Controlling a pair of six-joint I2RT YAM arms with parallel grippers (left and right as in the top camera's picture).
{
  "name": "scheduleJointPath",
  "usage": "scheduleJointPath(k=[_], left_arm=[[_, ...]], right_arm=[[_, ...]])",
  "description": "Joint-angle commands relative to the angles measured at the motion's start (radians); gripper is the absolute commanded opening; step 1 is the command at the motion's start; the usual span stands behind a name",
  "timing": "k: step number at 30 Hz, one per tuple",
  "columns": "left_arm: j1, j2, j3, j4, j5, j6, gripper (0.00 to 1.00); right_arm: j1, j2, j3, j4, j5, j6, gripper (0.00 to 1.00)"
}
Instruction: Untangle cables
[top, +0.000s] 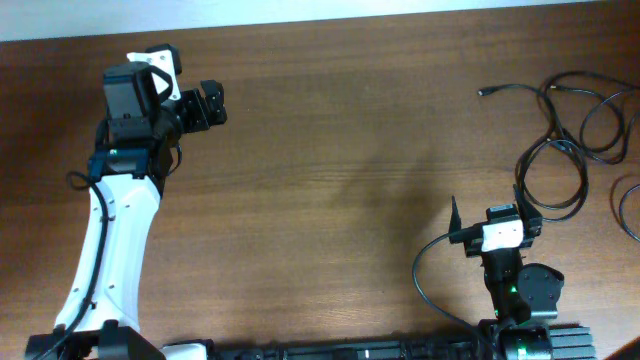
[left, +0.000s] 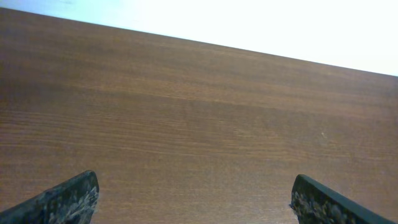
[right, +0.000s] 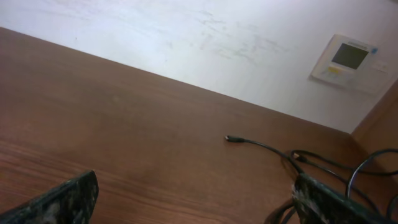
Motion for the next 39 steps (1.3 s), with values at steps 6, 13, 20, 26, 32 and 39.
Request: scheduleJointPath(k=[6,13,20,26,32,39], left_arm=[[0.002,-0.018,0.003,0.001,0.010,-0.009,0.99],[0.002,-0.018,0.003,0.001,0.010,-0.009,0.99],[0.002,-0.018,0.003,0.001,0.010,-0.009,0.99],[0.002,-0.018,0.003,0.001,0.010,-0.009,0.99],[0.002,-0.018,0.003,0.001,0.010,-0.009,0.99],[0.002,-0.018,0.003,0.001,0.010,-0.009,0.99]], right_arm=[[-0.005,-0.011,-0.005,-0.012,0.108,0.154,0.99],[-0.005,-0.010,-0.005,-0.012,0.109,0.157,0.99],[-0.005,-0.010,-0.005,-0.012,0.108,0.157,0.99],[-0.005,-0.010,-0.005,-0.012,0.108,0.157,0.99],[-0.005,-0.010,-0.005,-0.012,0.108,0.157,0.99],[-0.005,-0.010,-0.005,-0.012,0.108,0.157,0.99]])
